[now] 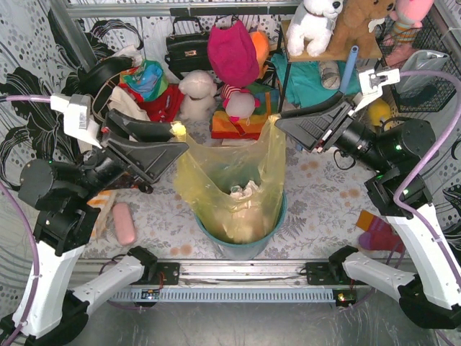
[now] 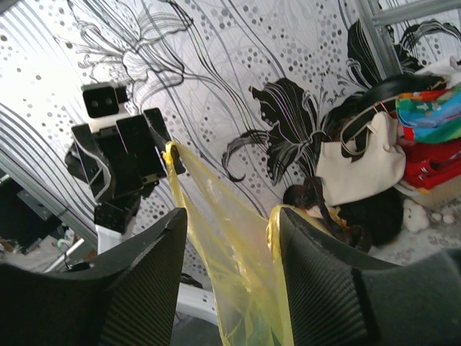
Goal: Tie the trash bag
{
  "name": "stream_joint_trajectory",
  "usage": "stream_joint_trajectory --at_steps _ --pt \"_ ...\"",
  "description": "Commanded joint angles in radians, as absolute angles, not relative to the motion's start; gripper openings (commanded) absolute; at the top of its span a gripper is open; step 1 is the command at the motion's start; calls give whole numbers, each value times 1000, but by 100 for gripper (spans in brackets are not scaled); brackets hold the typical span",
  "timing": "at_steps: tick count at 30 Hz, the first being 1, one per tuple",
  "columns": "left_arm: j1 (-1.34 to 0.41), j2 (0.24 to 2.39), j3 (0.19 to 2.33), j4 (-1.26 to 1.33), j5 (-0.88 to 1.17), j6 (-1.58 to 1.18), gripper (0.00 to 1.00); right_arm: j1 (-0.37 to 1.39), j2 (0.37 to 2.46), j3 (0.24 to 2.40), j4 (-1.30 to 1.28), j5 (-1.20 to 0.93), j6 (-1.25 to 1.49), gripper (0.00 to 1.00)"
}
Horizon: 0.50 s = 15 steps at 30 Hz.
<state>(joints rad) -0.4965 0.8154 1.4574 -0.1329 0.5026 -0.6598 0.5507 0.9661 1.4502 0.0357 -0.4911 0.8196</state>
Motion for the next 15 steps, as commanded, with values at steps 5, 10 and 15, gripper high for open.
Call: stream_joint_trajectory --at_steps 5,10,15 --pt "-495 840 1486 -372 517 -624 80 555 973 1482 -125 -620 714 65" --pt "-495 857 1482 -427 575 -613 83 554 973 1474 -187 -671 671 75" --pt "-494 857 1460 -381 579 -638 84 554 973 1451 -174 -675 679 76"
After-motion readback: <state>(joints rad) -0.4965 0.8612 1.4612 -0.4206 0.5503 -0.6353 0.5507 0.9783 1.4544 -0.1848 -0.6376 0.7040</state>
